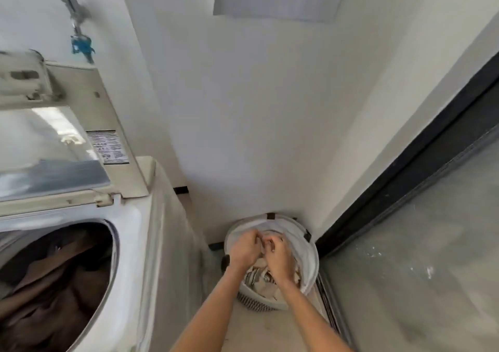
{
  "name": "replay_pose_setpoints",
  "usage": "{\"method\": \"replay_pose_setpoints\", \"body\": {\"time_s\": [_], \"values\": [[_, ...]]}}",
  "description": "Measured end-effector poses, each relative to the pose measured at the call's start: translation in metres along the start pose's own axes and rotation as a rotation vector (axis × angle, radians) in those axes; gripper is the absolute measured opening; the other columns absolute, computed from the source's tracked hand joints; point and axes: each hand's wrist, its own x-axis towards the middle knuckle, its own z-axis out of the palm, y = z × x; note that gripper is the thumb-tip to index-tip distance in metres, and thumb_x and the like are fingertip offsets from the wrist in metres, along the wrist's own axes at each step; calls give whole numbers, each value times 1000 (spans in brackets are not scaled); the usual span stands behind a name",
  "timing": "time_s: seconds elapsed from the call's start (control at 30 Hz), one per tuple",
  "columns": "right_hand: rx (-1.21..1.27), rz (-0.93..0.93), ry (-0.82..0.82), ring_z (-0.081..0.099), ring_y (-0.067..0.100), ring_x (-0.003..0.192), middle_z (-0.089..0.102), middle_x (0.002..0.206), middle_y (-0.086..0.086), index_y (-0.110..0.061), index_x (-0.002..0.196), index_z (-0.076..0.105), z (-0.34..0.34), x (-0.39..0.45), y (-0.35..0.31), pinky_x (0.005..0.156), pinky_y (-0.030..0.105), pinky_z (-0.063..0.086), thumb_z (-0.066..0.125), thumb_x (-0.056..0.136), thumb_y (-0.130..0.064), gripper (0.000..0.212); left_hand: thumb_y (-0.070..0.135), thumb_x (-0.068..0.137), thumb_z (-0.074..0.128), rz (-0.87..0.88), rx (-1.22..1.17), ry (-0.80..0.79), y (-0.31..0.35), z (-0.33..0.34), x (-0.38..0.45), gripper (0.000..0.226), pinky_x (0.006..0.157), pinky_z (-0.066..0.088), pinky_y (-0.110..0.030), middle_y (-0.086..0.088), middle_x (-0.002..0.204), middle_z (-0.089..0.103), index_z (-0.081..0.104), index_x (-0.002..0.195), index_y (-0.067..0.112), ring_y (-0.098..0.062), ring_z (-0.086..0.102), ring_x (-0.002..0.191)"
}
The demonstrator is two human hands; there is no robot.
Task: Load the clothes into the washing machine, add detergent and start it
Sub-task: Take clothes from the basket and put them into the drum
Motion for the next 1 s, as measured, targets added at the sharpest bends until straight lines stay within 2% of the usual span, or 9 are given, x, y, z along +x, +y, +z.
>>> {"method": "replay_pose_setpoints", "body": {"time_s": [0.13, 0.27, 0.53, 0.63, 0.7, 0.73, 0.8, 0.87, 1.0], "values": [[-75, 168, -88, 62, 20, 79, 70, 93, 3, -23, 105, 63, 31, 49, 102, 60, 29, 42, 47, 97, -22, 18, 20, 94, 41, -124, -56, -82, -20, 102, 46, 25, 80, 45, -30, -3, 115, 65, 60, 110, 16, -22, 60, 107], [-149, 281, -190, 64, 21, 90, 71, 100, 4, -21, 105, 66, 80, 97, 204, 70, 29, 49, 53, 93, -18, 18, 19, 93, 44, -206, -85, -147, -61, 182, 92, 23, 88, 48, -35, -3, 113, 66, 61, 108, 18, -23, 60, 107], [-552, 213, -534, 63, 28, 105, 68, 110, 14, -7, 105, 68, 177, 163, 339, 84, 35, 51, 47, 94, -16, 26, 10, 88, 46, -401, -124, -266, -160, 265, 162, 28, 87, 46, -31, -7, 119, 64, 60, 112, 15, -27, 59, 108], [-433, 235, -491, 61, 31, 107, 63, 118, 15, -7, 119, 57, 219, 183, 357, 86, 38, 51, 56, 90, -24, 34, 12, 88, 44, -441, -140, -295, -181, 280, 189, 20, 91, 48, -34, -6, 117, 64, 60, 99, 19, -26, 59, 107], [-242, 311, -377, 57, 32, 110, 59, 118, 14, -10, 125, 53, 242, 195, 360, 86, 41, 51, 59, 80, -49, 60, 18, 90, 46, -447, -138, -287, -191, 285, 203, 13, 90, 48, -35, -5, 111, 65, 57, 92, 22, -24, 60, 105], [-165, 332, -319, 58, 33, 108, 62, 114, 14, -10, 118, 59, 250, 200, 359, 83, 39, 50, 55, 75, -57, 63, 19, 90, 48, -447, -141, -275, -196, 286, 208, 10, 90, 49, -35, -3, 109, 65, 57, 91, 23, -23, 60, 104], [-74, 372, -282, 61, 32, 101, 66, 102, 16, -8, 96, 71, 259, 206, 352, 72, 30, 47, 56, 81, -43, 40, 20, 88, 51, -443, -117, -249, -205, 283, 213, 8, 90, 48, -34, -1, 108, 64, 58, 91, 24, -21, 59, 103], [1, 372, -257, 60, 29, 97, 67, 100, 15, -10, 88, 72, 258, 206, 336, 72, 28, 44, 56, 88, -20, 19, 16, 88, 51, -435, -112, -233, -209, 276, 209, 12, 92, 47, -34, -3, 111, 64, 59, 94, 23, -22, 58, 106], [204, 277, -161, 48, 16, 69, 53, 67, -2, -25, 63, 50, 228, 190, 291, 67, 28, 34, 51, 92, -11, 32, 8, 89, 49, -409, -129, -146, -199, 244, 181, 24, 90, 46, -34, -9, 113, 63, 57, 112, 12, -25, 57, 105]]}}
